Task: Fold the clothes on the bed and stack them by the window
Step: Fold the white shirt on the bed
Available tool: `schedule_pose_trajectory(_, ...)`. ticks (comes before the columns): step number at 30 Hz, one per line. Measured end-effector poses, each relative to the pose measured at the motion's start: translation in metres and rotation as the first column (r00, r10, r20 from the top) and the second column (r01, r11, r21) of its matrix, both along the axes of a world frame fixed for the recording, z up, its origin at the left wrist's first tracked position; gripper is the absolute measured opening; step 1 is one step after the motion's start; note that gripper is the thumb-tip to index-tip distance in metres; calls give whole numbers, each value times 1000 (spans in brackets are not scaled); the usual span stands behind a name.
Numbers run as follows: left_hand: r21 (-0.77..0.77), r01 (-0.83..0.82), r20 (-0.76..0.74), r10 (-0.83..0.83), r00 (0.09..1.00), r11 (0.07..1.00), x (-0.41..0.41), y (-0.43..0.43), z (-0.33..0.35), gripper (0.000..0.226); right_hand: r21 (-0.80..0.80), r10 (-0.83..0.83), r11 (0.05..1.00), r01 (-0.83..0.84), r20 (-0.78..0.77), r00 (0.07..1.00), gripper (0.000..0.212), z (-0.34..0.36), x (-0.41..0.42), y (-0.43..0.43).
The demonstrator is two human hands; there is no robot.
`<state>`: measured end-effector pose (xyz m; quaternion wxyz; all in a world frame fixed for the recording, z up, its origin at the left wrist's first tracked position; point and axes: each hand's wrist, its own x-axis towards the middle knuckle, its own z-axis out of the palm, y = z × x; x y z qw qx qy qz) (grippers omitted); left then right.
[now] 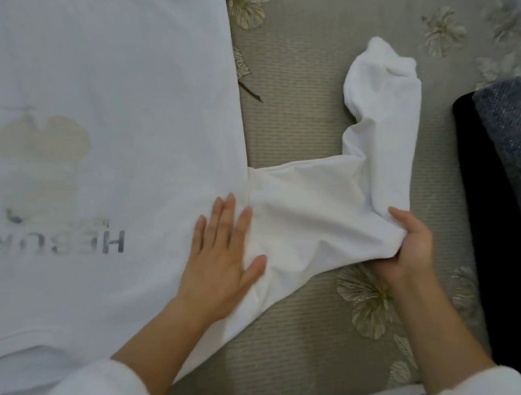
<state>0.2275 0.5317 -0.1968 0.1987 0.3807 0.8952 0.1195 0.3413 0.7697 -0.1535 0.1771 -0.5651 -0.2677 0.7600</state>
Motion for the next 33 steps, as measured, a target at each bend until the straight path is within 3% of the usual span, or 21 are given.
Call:
schedule_pose_trajectory(5,-14,45,17,-45,999,999,12,8,-9,71,115,108,986,-119,91,990,31,19,-30,14)
schedule_pose_trajectory(10,34,81,91,-83,992,996,7,2,-7,76,179,-33,981,69,-201,979,37,54,-77,12)
schedule_pose_trajectory(12,78,102,198,-116,973,992,3,-2,0,79,267,37,963,36,-264,964,38,70,-115,-1)
schedule_pose_trajectory(13,108,98,267,-124,956,989,-1,-5,3,79,353,106,935,-25,-213,971,39,76,-137,-11)
schedule_pose_trajectory(15,152,113,344,-159,925,982,-6,-13,7,75,582,250,767,-271,119,961,45,80,-186,-37)
schedule_pose_trajectory(16,159,121,364,-172,915,980,-8,-18,11,72,682,312,592,-430,299,902,51,79,-209,-55)
schedule_pose_trajectory(17,152,148,379,-196,904,977,-7,-24,12,70,741,395,354,-570,434,810,55,76,-230,-78)
schedule_pose_trajectory(18,140,189,365,-229,902,972,-6,-29,12,71,736,480,80,-673,563,673,56,70,-245,-102)
schedule_pose_trajectory(20,153,284,205,-312,928,946,-5,-40,13,66,542,525,-426,-724,800,290,52,49,-259,-146)
schedule_pose_trajectory(21,151,321,145,-342,928,935,-8,-46,17,58,400,486,-600,-693,870,82,51,34,-258,-162)
schedule_pose_trajectory(22,167,323,168,-350,922,931,-11,-52,20,49,273,433,-708,-651,897,-94,52,19,-253,-174)
schedule_pose_trajectory(23,216,312,211,-356,911,925,-15,-60,19,43,185,381,-767,-614,902,-204,52,5,-245,-179)
schedule_pose_trajectory(24,273,312,227,-376,898,910,-22,-71,16,39,134,333,-795,-592,911,-241,51,-7,-236,-180)
schedule_pose_trajectory(27,346,194,167,-263,950,918,-60,-115,19,34,99,226,-804,-586,963,-146,50,-30,-215,-170)
schedule_pose_trajectory(30,417,-147,114,109,988,897,-112,-147,21,27,108,199,-796,-596,976,-89,52,-41,-205,-170)
schedule_pose_trajectory(33,365,-459,62,471,880,810,-169,-143,19,30,105,180,-783,-613,982,-62,53,-46,-202,-176)
